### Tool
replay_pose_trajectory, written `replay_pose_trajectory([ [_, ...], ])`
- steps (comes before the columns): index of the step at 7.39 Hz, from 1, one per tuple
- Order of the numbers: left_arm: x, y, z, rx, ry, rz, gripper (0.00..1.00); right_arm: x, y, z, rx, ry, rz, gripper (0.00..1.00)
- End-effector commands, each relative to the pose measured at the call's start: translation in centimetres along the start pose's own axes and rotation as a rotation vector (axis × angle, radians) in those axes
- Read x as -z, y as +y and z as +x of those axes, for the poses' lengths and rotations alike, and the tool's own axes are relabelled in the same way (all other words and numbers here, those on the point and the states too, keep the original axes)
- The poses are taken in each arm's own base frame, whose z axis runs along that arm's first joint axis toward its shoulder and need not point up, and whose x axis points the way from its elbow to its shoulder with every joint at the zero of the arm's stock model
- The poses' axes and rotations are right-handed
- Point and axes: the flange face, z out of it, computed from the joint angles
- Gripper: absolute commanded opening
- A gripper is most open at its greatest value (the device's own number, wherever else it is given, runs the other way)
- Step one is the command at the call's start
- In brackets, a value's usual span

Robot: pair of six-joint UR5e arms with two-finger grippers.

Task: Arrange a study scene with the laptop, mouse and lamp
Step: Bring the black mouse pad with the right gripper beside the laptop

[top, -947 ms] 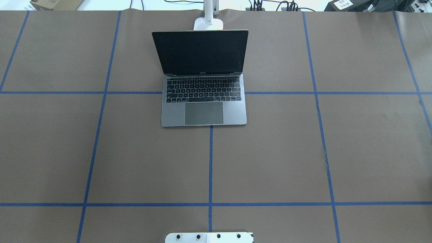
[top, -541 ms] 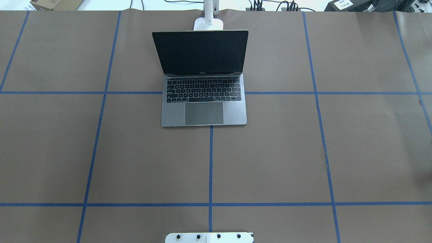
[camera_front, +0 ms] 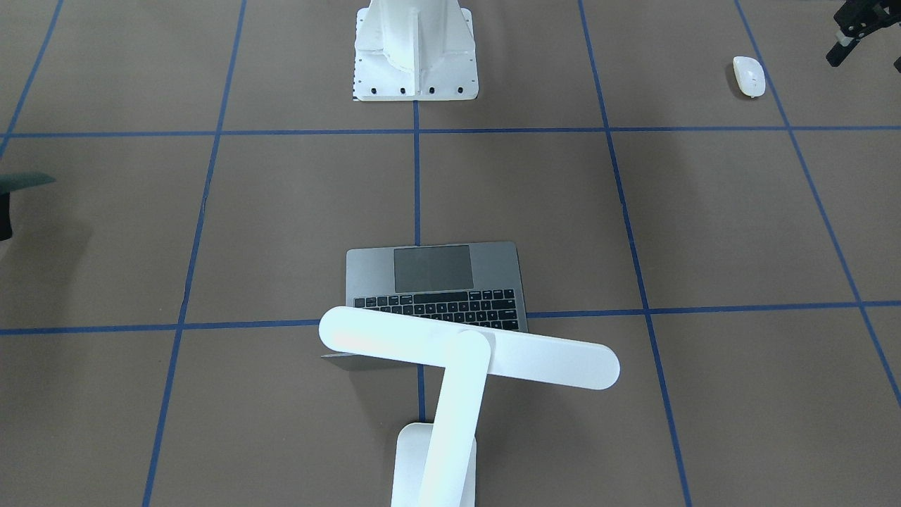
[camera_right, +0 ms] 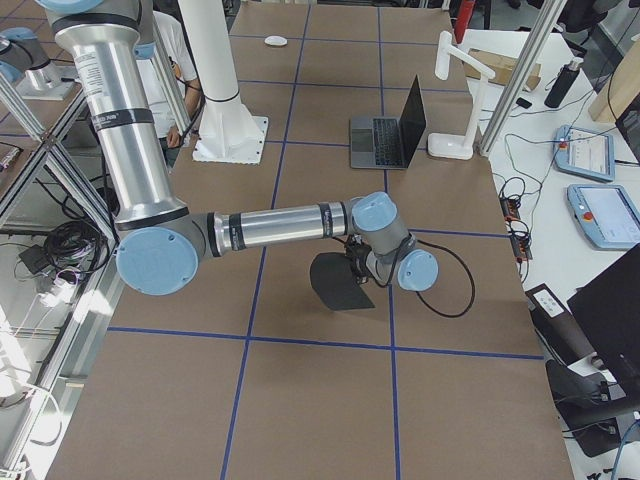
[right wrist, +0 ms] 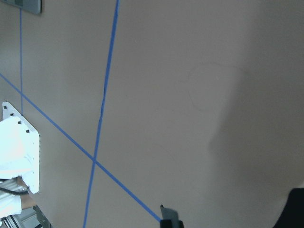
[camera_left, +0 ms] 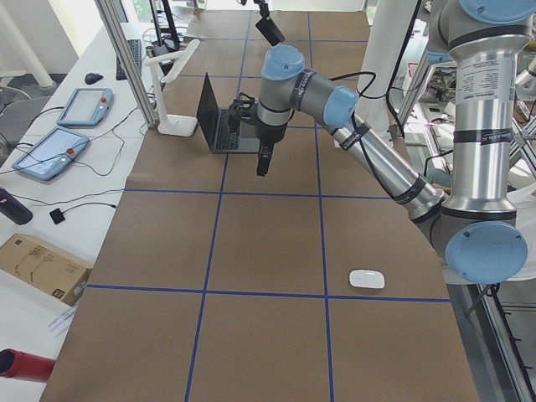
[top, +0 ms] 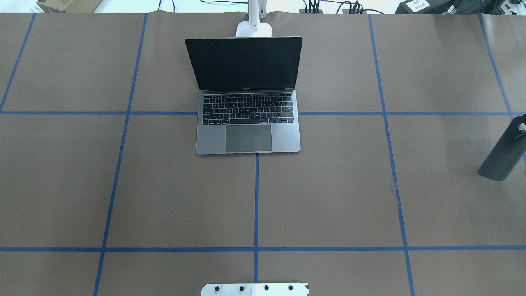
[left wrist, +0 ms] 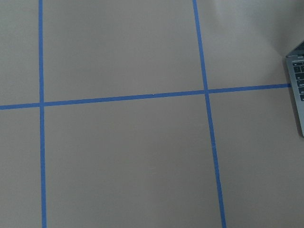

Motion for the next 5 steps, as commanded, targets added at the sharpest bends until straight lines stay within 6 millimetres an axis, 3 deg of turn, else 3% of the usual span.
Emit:
replay_pose_trajectory([
  [1, -0.4, 0.0, -0.4, 0.007, -0.003, -0.01, 1.0, -7.2, -7.0, -3.4, 0.026, -0.09, 0.008, 0.0],
  [3, -0.5, -0.1, -0.5, 0.008, -0.003, -0.011, 1.0, -10.1, -12.6, -6.1, 0.048, -0.121, -0.005, 0.0],
  [5, -0.6, -0.2, -0.6, 0.01, -0.005, -0.012, 1.0, -12.8, -16.2, -9.7, 0.064, -0.153, -0.011, 0.0],
])
